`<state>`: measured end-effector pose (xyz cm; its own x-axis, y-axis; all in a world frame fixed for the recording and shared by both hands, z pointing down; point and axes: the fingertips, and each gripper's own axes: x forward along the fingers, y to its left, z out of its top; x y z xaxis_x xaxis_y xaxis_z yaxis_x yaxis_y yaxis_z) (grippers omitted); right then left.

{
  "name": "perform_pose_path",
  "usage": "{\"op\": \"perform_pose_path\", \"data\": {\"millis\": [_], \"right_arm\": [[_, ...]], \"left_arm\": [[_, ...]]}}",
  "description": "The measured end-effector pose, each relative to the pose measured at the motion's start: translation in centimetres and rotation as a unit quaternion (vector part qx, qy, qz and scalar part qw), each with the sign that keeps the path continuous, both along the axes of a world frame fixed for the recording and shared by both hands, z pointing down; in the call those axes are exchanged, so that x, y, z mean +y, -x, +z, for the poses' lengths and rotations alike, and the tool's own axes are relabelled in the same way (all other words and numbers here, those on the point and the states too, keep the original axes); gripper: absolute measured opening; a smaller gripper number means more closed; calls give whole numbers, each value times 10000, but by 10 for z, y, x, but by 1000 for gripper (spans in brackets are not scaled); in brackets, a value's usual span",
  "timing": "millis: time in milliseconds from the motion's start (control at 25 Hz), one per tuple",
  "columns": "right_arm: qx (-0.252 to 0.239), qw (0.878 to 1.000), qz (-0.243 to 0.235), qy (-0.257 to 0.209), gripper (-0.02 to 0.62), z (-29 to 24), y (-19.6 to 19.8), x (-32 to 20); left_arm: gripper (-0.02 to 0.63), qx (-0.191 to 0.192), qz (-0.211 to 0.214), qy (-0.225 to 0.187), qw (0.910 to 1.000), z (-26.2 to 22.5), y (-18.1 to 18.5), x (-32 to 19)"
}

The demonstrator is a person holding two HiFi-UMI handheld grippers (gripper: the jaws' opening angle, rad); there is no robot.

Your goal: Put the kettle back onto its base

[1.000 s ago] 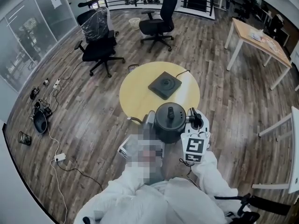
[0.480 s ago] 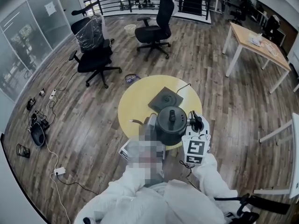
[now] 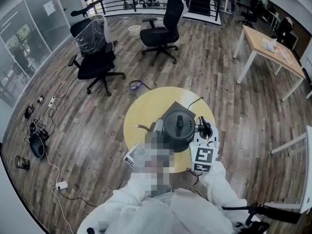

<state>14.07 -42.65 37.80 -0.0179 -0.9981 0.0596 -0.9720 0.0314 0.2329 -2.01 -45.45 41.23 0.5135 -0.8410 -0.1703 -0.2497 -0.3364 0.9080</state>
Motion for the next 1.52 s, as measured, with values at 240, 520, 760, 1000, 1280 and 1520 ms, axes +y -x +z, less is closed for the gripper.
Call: {"op": "perform_pose_path", "data": {"millis": [240, 520, 760, 1000, 1280, 1520], "right_arm": [[-18, 9999, 104, -47, 24, 1, -7, -36], [-158, 9995, 255, -26, 25, 7, -24, -68], [-217, 9993, 264, -131, 25, 8, -34, -103], [-411, 9988, 275, -57, 25, 41, -51, -140], [-416, 9982, 400, 184, 37, 95, -66, -174], [-376, 9975, 497, 322, 41, 139, -72, -195]], "left_arm": [[348, -64, 151, -31, 9999, 2, -7, -40], [337, -214, 217, 83, 9995, 10, -21, -72], [337, -190, 241, -147, 9994, 5, -33, -109], [325, -535, 196, -206, 9982, 27, -42, -151], [288, -1184, 71, -230, 9927, 72, -51, -186], [267, -1434, 10, -161, 9895, 110, -57, -207]]}}
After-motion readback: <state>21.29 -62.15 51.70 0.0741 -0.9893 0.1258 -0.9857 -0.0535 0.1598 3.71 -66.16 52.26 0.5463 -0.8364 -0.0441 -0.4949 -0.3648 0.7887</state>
